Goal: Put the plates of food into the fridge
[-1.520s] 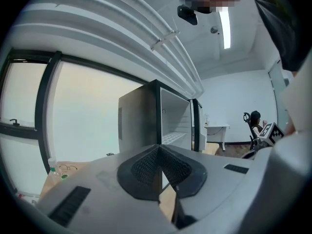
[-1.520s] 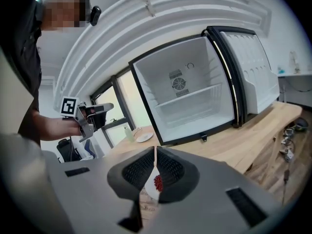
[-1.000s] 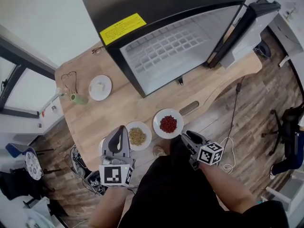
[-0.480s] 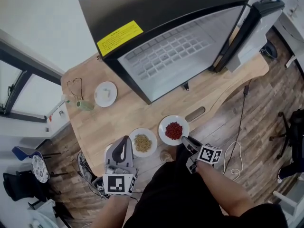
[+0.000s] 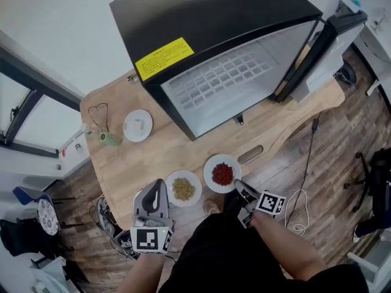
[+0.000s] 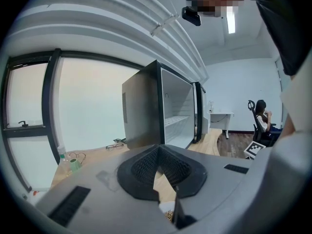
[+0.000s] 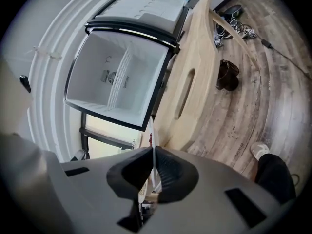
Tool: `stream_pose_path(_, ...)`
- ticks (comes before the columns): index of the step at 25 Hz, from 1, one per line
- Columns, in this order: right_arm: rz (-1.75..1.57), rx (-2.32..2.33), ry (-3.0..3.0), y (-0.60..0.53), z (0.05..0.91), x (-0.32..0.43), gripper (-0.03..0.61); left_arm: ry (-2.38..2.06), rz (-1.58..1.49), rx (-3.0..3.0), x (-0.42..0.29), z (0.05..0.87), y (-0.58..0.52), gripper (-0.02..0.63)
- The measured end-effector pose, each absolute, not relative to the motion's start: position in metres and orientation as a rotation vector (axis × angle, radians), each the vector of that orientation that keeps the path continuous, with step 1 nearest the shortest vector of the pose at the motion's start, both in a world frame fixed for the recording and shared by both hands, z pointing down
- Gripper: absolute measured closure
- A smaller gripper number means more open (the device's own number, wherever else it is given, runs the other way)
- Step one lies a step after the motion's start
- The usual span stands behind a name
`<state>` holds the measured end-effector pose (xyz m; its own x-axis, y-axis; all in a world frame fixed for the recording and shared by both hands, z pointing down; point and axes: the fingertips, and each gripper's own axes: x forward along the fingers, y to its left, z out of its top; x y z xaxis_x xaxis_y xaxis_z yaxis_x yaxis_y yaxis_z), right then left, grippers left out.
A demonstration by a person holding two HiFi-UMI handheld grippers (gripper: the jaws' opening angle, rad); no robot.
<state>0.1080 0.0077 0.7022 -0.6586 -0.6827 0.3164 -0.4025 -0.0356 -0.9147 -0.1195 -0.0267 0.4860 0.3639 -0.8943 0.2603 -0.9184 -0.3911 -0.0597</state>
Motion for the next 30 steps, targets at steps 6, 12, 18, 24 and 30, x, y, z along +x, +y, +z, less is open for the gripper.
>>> stream_pose_path(6,-1.736,-1.148,1.991,0.0,0.679,0.116,0.545,-1.684,0.348,2.525,-0.116,0.474,-0.038,0.609)
stream_pose_path(12,-1.64,-1.064,2.013,-0.021,0.637,0.121,0.545,-1.705,0.288,2.541,-0.11,0.456,-0.057,0.609)
stream_pose_path(18,-1.575,-1.042,2.039,-0.044,0.602,0.129,0.545,-1.762,0.217,2.525,-0.114,0.438,-0.076,0.609)
stream_pose_path(24,-1.527,-1.026,2.07,-0.064,0.572,0.132,0.545,-1.797,0.171,2.526,-0.115,0.423,-0.086,0.609)
stream_pose_path(30,-1.482,-1.025,2.098,-0.081,0.552,0.14,0.545,-1.809,0.157,2.536,-0.115,0.413,-0.09,0.609)
